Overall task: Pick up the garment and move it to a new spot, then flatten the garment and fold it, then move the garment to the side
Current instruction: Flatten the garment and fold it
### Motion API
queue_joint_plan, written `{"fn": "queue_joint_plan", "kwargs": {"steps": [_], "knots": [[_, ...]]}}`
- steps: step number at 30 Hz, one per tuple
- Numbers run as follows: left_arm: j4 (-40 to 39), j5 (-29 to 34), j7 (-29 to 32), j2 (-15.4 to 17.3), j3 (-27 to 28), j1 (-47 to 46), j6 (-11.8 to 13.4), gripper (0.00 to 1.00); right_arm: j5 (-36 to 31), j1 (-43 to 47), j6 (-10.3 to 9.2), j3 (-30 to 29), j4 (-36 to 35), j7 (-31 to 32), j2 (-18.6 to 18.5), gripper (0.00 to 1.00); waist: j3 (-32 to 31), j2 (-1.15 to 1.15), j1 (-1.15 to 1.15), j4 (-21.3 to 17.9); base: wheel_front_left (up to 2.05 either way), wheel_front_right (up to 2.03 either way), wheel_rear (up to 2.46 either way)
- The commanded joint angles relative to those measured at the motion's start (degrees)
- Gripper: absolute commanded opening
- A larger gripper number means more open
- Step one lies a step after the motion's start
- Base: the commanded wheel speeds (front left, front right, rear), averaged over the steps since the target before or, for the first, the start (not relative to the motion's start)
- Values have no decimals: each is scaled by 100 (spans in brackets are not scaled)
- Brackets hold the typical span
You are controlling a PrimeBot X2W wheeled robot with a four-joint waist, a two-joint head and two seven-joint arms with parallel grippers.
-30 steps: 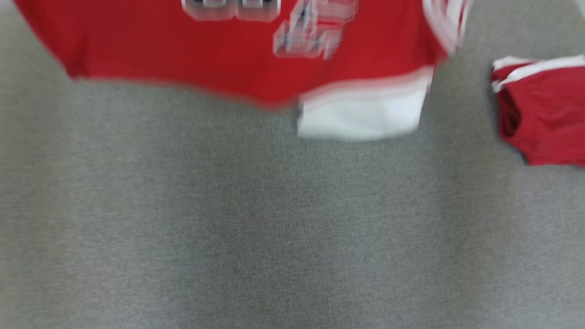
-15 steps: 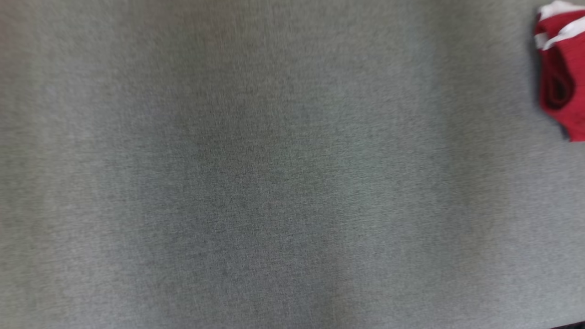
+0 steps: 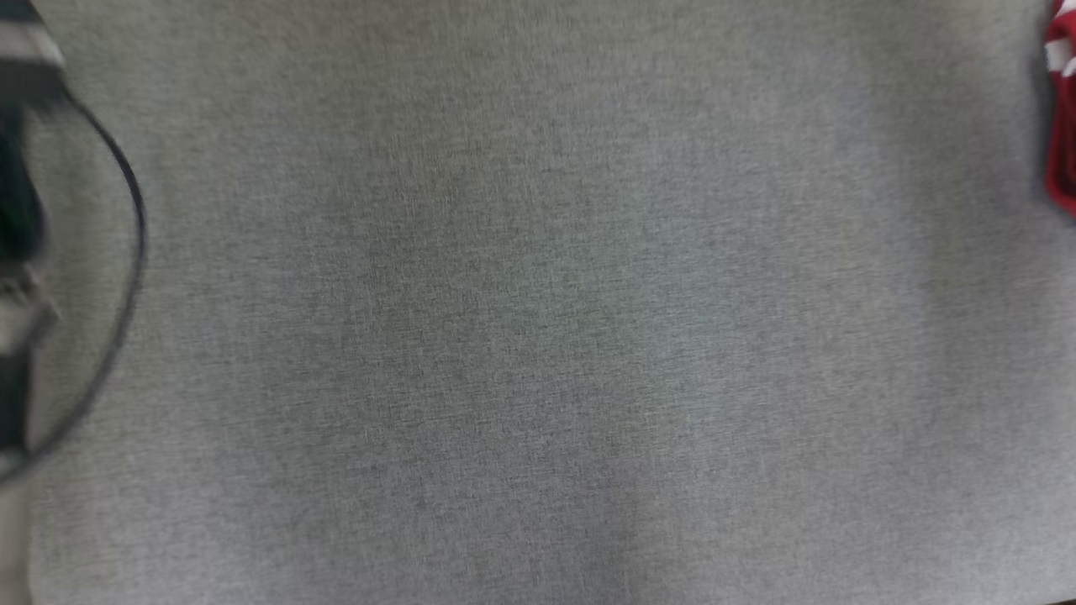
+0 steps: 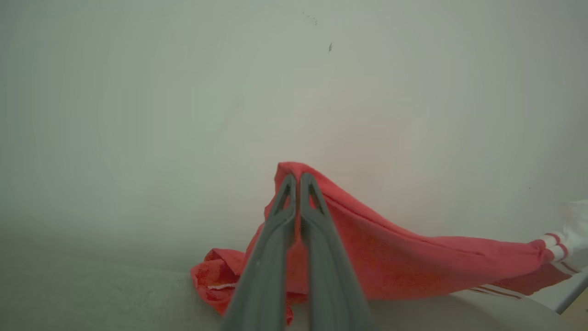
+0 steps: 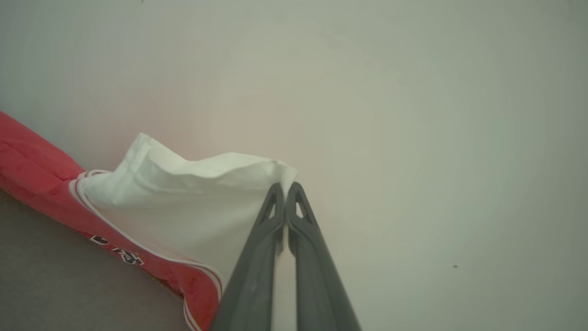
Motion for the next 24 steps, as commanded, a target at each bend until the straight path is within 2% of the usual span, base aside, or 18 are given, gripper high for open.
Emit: {"fn": "queue_joint_plan", "kwargs": {"steps": [1, 5, 11, 18, 24], "knots": [[-57, -125, -6, 8, 26, 183, -3, 0, 130, 233, -16, 21, -127, 162, -49, 0, -364, 0, 1, 103, 0, 0, 0], [-173, -162, 109, 3, -97, 1190, 77, 0, 520, 1137, -16, 320, -731, 1051, -345, 0, -833, 0, 1, 137, 0, 0, 0], [-228, -434, 339, -250, -199, 2589, 436, 0, 1168, 2305, -16, 696, -1083, 2094, -513, 0, -1629, 0, 1, 231, 0, 0, 0], [-156, -880, 600, -604, -212, 3723, 711, 0, 1855, 3356, -16, 1024, -1195, 2782, -602, 0, -2399, 0, 1, 305, 0, 0, 0], [-156, -1081, 546, -764, -190, 4407, 839, 0, 2274, 4040, -16, 890, -1342, 3268, -726, 0, -2854, 0, 1, 328, 0, 0, 0]]}}
